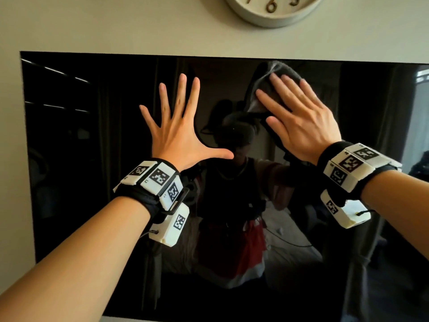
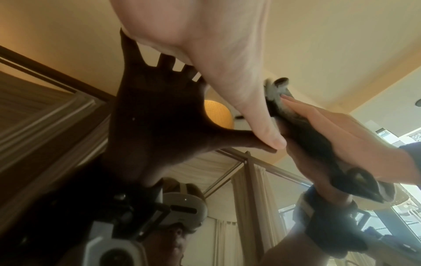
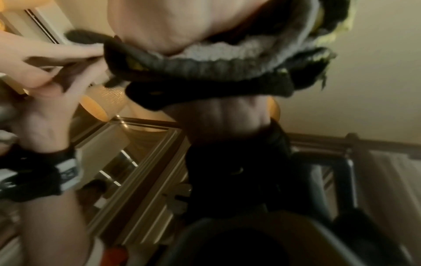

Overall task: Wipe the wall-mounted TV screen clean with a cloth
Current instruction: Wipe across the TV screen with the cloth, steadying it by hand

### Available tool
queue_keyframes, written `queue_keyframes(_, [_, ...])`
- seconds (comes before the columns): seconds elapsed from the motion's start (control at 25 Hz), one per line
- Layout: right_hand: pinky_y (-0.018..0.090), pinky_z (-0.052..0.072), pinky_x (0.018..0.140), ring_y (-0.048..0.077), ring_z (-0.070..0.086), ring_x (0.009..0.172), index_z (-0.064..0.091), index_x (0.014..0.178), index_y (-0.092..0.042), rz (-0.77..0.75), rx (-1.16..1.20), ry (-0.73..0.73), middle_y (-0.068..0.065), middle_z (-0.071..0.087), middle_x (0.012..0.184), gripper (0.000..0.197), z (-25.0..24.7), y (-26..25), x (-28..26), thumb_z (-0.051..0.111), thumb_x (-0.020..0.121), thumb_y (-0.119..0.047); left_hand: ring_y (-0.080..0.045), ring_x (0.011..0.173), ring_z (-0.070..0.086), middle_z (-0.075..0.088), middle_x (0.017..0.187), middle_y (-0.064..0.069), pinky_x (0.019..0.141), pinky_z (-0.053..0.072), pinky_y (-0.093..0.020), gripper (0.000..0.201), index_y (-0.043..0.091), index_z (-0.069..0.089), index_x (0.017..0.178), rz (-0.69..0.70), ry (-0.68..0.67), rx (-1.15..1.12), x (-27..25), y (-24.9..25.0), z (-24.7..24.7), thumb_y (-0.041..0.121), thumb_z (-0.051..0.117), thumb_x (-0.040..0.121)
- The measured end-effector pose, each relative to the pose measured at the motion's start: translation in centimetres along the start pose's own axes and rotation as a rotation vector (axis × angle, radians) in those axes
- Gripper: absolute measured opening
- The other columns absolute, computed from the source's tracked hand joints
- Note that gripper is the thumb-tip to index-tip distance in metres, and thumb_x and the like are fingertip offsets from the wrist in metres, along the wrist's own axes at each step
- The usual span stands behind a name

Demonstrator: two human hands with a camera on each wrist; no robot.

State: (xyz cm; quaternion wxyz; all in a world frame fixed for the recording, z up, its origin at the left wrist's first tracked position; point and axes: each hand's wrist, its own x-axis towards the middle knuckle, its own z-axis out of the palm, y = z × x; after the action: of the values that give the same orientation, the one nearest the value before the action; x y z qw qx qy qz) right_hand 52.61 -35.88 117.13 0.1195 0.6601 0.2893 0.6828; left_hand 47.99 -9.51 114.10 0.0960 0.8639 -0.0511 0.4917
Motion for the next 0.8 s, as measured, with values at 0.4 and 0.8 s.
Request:
queue_keyframes(0.4, [0.044, 0.016, 0.121, 0.029, 0.025, 0.145, 0.035, 0.150, -0.023, 0.255, 0.003, 0.072, 0.014, 0.028, 0.157, 0.048, -0.5, 2.3, -0.7, 0.028, 0.106, -0.041, -0.034, 0.150, -0.025, -0.027, 0.164, 0.007, 0.111, -0.007, -0.076, 0.154, 0.034, -0.022, 0.155, -0.030, -0.022, 0.010, -0.1, 0.5, -0.4, 0.100, 0.053, 0.037])
queue_keyframes(0.8, [0.044, 0.013, 0.122, 0.029, 0.023, 0.146, 0.032, 0.151, -0.021, 0.294, -0.017, 0.054, 0.015, 0.025, 0.157, 0.050, -1.3, 4.3, -3.7, 0.025, 0.106, -0.042, -0.037, 0.148, -0.029, -0.029, 0.164, -0.002, 0.108, -0.012, -0.077, 0.158, 0.026, -0.020, 0.157, 0.070, 0.010, -0.022, 0.0, 11.6, 3.1, 0.099, 0.056, 0.039])
